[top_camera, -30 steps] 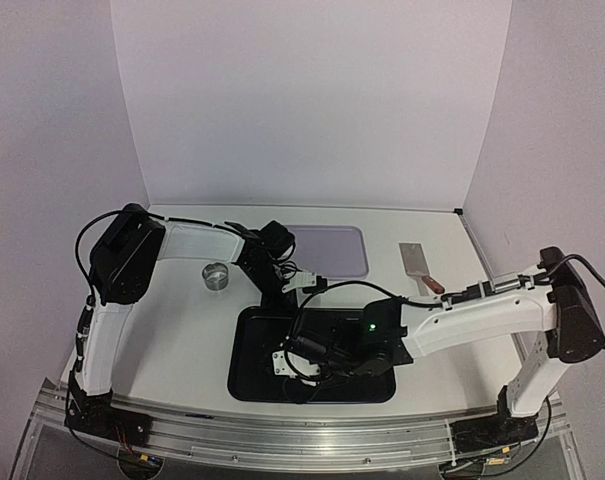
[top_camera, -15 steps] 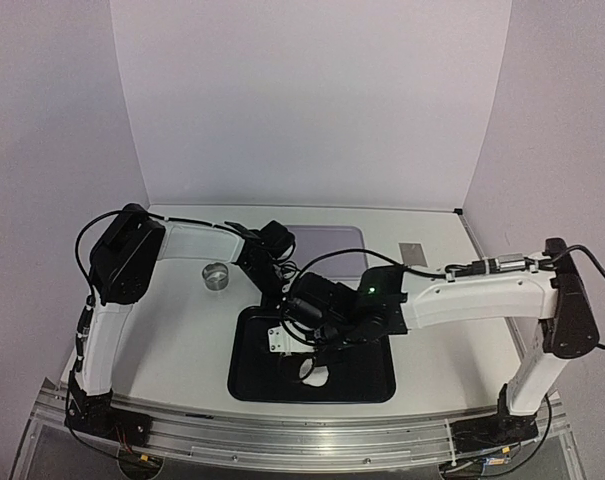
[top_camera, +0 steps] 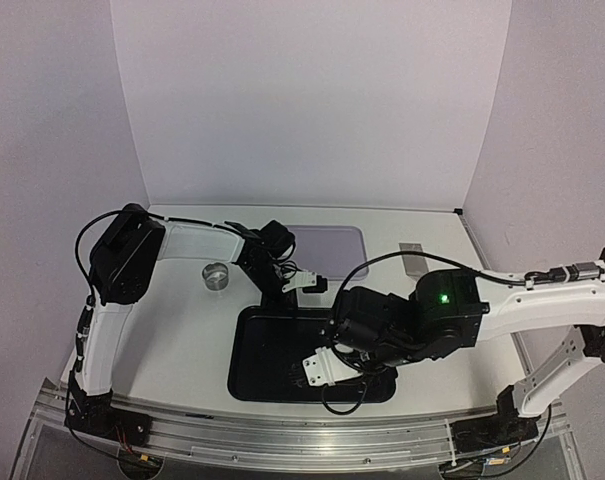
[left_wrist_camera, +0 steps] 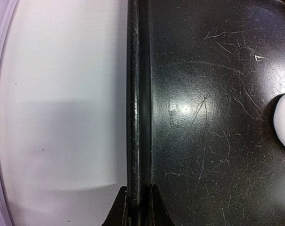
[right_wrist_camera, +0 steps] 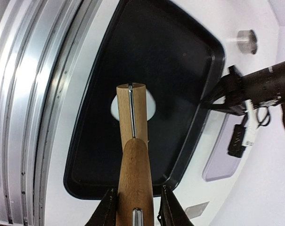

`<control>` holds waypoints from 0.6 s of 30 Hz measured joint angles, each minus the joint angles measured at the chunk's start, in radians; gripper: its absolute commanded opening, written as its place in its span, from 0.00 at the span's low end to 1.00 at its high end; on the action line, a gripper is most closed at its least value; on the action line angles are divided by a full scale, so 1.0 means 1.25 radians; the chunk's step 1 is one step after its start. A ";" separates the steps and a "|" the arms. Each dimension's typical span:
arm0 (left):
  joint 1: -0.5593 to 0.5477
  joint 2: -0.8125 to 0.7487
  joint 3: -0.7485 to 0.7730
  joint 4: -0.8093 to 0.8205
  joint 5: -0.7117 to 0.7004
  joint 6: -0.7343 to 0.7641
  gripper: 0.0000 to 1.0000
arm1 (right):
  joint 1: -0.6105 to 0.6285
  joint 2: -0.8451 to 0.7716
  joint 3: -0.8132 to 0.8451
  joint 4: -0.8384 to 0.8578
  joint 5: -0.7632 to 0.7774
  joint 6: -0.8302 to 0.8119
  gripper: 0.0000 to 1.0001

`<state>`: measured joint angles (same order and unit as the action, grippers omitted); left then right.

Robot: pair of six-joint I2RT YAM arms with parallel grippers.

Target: Roll out the dumpling wrappers from the dough

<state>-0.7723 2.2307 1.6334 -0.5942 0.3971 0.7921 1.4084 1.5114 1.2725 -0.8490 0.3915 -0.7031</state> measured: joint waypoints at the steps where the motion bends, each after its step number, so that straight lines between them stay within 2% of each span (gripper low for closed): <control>1: 0.000 0.000 0.001 0.000 -0.001 0.000 0.00 | -0.001 0.003 -0.016 -0.009 -0.002 0.001 0.00; 7: 0.000 0.000 0.001 0.000 -0.003 0.000 0.00 | -0.009 0.063 -0.050 -0.044 -0.022 0.021 0.00; 18: 0.000 0.000 0.002 -0.001 -0.004 0.000 0.00 | -0.024 0.113 -0.031 0.026 -0.021 0.044 0.00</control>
<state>-0.7723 2.2307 1.6363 -0.5949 0.3923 0.7921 1.3790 1.6521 1.2342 -0.8163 0.3652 -0.6487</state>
